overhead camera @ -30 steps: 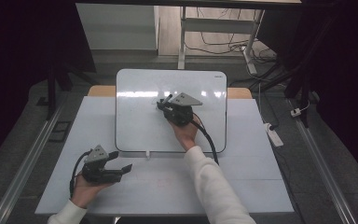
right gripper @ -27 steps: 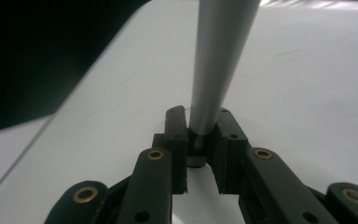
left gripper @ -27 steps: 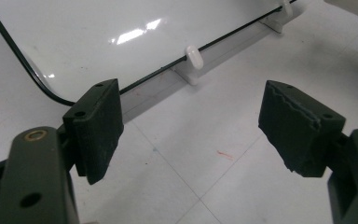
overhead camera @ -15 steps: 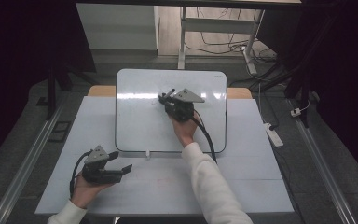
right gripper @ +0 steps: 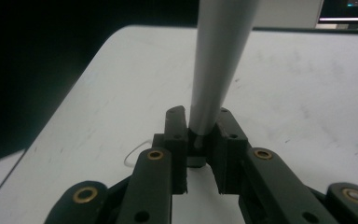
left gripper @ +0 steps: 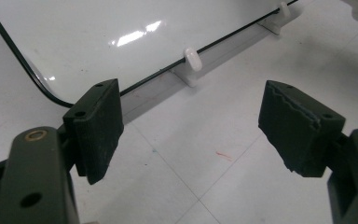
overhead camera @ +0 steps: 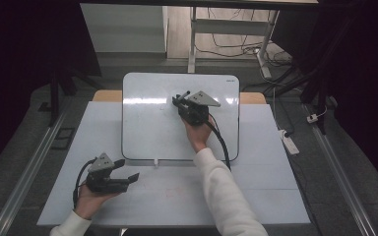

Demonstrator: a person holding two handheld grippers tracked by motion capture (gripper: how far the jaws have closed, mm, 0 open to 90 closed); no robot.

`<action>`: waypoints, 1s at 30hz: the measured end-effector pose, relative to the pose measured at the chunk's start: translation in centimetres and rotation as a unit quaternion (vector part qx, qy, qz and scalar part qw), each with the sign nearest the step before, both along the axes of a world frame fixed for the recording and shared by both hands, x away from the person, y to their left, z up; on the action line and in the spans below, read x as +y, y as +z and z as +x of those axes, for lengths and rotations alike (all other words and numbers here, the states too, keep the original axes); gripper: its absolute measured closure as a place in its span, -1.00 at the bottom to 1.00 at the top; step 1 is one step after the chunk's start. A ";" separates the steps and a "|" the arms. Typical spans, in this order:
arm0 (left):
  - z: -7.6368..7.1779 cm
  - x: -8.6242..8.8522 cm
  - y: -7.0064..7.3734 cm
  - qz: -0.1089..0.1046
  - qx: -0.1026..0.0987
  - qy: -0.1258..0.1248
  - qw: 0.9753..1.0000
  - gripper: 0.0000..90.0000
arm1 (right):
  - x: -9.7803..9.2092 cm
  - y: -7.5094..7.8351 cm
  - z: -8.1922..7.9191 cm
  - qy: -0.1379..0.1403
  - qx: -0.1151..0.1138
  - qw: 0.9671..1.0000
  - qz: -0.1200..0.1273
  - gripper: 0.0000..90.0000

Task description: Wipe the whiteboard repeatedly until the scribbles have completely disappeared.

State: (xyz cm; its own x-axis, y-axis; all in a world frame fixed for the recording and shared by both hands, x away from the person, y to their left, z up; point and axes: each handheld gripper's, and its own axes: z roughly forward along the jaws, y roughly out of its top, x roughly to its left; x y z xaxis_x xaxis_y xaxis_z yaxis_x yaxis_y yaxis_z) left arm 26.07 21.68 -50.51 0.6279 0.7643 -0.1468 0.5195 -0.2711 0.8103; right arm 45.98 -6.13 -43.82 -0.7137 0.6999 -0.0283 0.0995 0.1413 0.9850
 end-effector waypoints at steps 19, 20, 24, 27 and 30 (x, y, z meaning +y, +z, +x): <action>-0.2 0.1 0.1 0.000 -0.004 0.001 1.000 -0.50 | 2.2 -0.2 -0.1 0.039 0.004 0.999 -0.024 0.73; -0.2 0.1 0.1 -0.001 -0.005 0.002 1.000 -0.50 | 1.7 0.1 0.3 0.027 0.009 1.000 -0.009 0.73; 0.0 0.2 0.1 -0.002 -0.002 0.002 1.000 -0.50 | 1.9 -0.2 -0.2 0.048 0.010 0.998 -0.028 0.73; 0.0 0.1 0.0 0.001 -0.002 0.001 1.000 -0.50 | 2.2 -0.8 -0.9 0.070 0.009 0.996 -0.050 0.73; -0.2 0.1 0.1 0.001 -0.004 0.002 1.000 -0.50 | 1.4 -0.4 -0.3 0.046 0.013 0.999 -0.025 0.73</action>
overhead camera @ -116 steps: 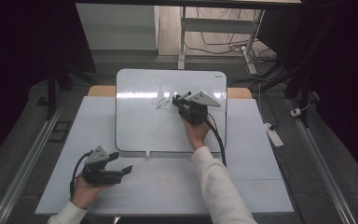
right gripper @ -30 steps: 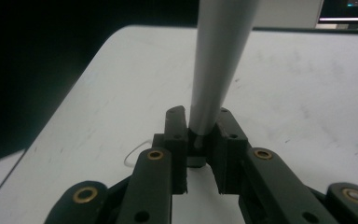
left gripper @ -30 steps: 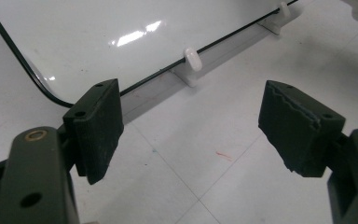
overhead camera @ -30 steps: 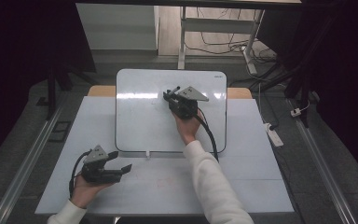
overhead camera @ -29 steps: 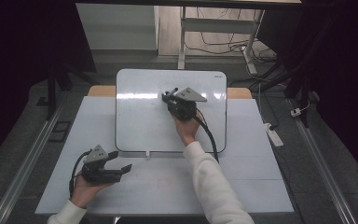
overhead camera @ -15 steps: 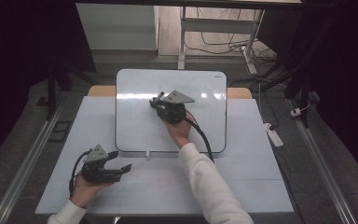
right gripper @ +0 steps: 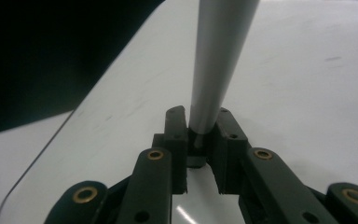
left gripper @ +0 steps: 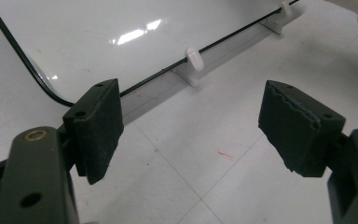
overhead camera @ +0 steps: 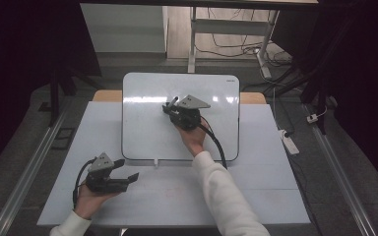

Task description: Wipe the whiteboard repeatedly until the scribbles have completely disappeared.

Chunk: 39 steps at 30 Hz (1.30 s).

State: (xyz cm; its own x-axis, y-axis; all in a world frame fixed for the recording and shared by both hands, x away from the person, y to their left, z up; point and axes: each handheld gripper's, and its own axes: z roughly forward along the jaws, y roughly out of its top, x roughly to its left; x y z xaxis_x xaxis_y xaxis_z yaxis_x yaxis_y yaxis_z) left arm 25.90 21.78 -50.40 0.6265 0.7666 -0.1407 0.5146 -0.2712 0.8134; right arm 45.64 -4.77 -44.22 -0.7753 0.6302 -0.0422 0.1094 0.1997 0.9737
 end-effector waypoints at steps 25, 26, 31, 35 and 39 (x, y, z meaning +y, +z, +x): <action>0.1 0.1 0.0 -0.003 -0.001 0.001 1.000 -0.50 | 1.3 0.8 0.7 -0.017 -0.008 1.000 0.004 0.73; 0.1 0.1 0.0 -0.003 0.001 0.002 1.000 -0.50 | 1.6 0.5 0.4 0.001 -0.007 1.000 -0.007 0.73; 0.1 0.1 0.0 -0.001 -0.001 0.001 1.000 -0.50 | 1.8 -0.3 -0.4 0.036 -0.002 0.999 -0.029 0.73; 0.1 0.2 0.0 -0.002 0.000 0.002 1.000 -0.50 | 0.6 -0.2 -0.5 0.007 -0.002 1.000 -0.013 0.73; 0.1 0.1 -0.1 -0.001 0.001 0.002 1.000 -0.50 | 0.7 -0.9 -1.5 0.027 -0.005 0.999 -0.045 0.73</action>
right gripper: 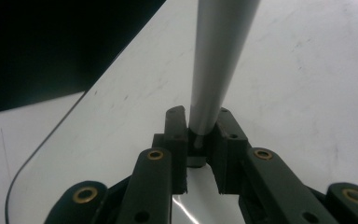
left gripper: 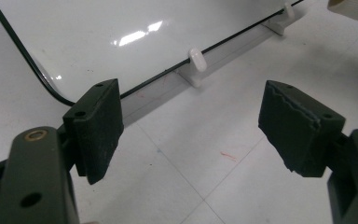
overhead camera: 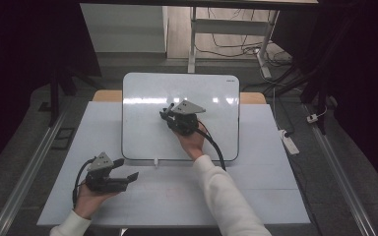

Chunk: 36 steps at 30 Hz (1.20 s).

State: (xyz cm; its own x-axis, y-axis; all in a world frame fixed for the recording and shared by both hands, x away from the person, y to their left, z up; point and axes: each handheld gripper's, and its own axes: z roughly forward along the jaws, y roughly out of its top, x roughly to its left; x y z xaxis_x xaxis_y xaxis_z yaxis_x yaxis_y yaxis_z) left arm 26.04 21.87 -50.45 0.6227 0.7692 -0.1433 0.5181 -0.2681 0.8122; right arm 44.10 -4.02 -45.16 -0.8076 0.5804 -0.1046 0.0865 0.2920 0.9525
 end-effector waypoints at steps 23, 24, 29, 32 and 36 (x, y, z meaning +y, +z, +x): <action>-0.2 0.1 0.1 0.001 -0.015 0.018 1.000 -0.49 | -9.5 1.4 -6.0 0.013 0.042 0.999 0.000 0.73; -0.2 0.1 0.1 0.001 -0.015 0.019 1.000 -0.49 | -9.8 1.4 -6.4 0.019 0.045 0.999 -0.001 0.73; -0.2 0.2 0.2 0.001 -0.023 0.027 0.999 -0.48 | -11.2 1.1 -8.4 0.048 0.073 0.996 0.000 0.73; -0.2 0.0 0.3 0.003 -0.030 0.026 0.999 -0.48 | -11.7 0.6 -9.5 0.064 0.082 0.995 -0.009 0.73; -0.6 -0.3 0.6 0.008 -0.046 0.030 0.998 -0.48 | -11.8 0.3 -10.2 0.073 0.088 0.993 -0.020 0.73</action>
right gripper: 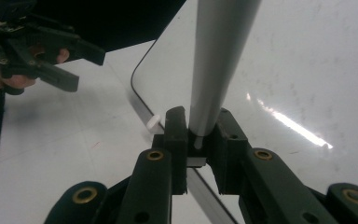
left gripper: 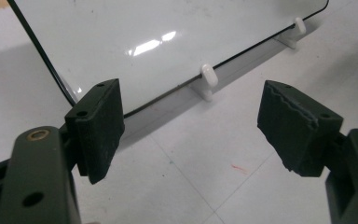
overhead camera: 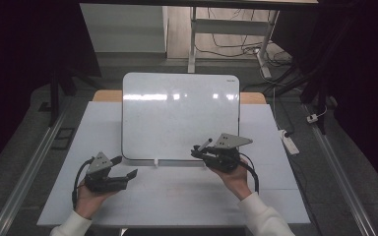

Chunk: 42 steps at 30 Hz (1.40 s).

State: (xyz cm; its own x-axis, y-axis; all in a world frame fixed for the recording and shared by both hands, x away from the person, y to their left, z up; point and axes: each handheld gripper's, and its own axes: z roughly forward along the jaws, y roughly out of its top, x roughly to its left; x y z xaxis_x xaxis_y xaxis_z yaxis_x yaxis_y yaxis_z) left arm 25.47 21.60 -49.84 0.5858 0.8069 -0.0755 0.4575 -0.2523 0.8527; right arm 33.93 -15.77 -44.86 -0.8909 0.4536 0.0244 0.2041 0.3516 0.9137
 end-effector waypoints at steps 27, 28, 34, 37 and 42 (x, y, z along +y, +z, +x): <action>2.3 -11.0 6.1 0.003 -0.089 -0.102 0.991 -0.34 | 2.3 -2.6 -0.2 0.013 0.083 0.996 -0.002 0.73; 2.5 -11.6 6.2 0.000 -0.092 -0.107 0.990 -0.32 | 2.3 -2.6 -0.1 0.013 0.086 0.996 0.001 0.73; 3.3 -13.5 6.3 -0.002 -0.103 -0.126 0.987 -0.12 | 2.4 -2.8 0.1 0.011 0.097 0.995 0.004 0.73; 3.6 -14.2 6.3 -0.003 -0.104 -0.137 0.985 0.00 | 2.5 -2.9 0.2 0.010 0.104 0.994 0.006 0.73; 4.2 -15.0 6.0 0.004 -0.098 -0.148 0.984 0.13 | 2.7 -3.1 0.2 0.011 0.109 0.994 0.008 0.73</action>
